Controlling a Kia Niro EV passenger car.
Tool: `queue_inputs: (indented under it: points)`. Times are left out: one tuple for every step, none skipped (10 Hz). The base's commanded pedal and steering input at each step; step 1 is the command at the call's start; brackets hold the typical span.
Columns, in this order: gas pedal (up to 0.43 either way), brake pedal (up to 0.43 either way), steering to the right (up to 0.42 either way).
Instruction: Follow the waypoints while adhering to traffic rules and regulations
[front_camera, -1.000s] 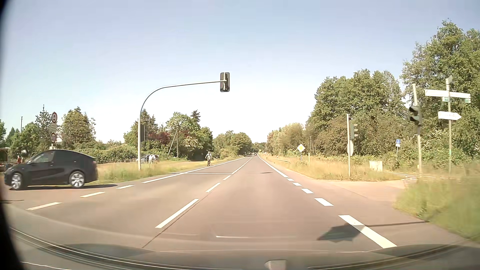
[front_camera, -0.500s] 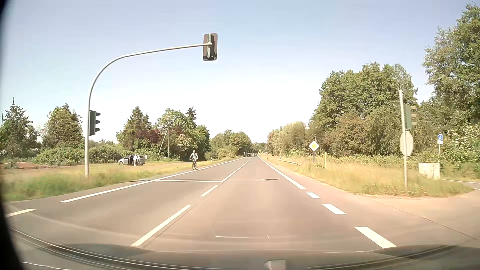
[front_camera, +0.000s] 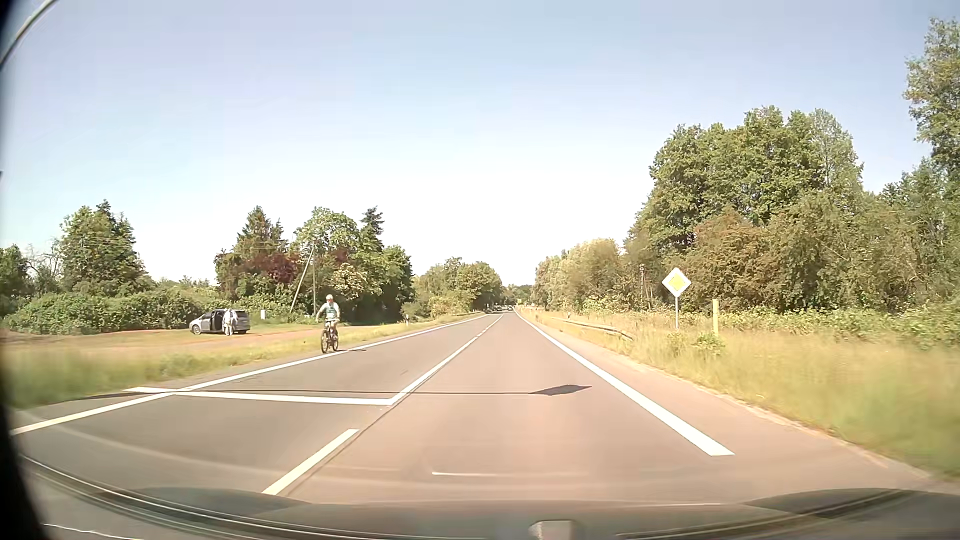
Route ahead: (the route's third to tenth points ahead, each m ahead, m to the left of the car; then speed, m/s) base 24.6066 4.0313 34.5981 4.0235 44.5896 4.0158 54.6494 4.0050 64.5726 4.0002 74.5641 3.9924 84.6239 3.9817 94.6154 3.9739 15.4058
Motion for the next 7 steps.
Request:
queue_inputs:
  points:
    - [0.331, 0.03, -0.001]
    - [0.331, 0.03, -0.001]
    - [0.331, 0.03, -0.001]
    - [0.331, 0.03, -0.001]
    - [0.331, 0.03, -0.001]
    - [0.331, 0.03, -0.001]
    - [0.331, 0.03, -0.001]
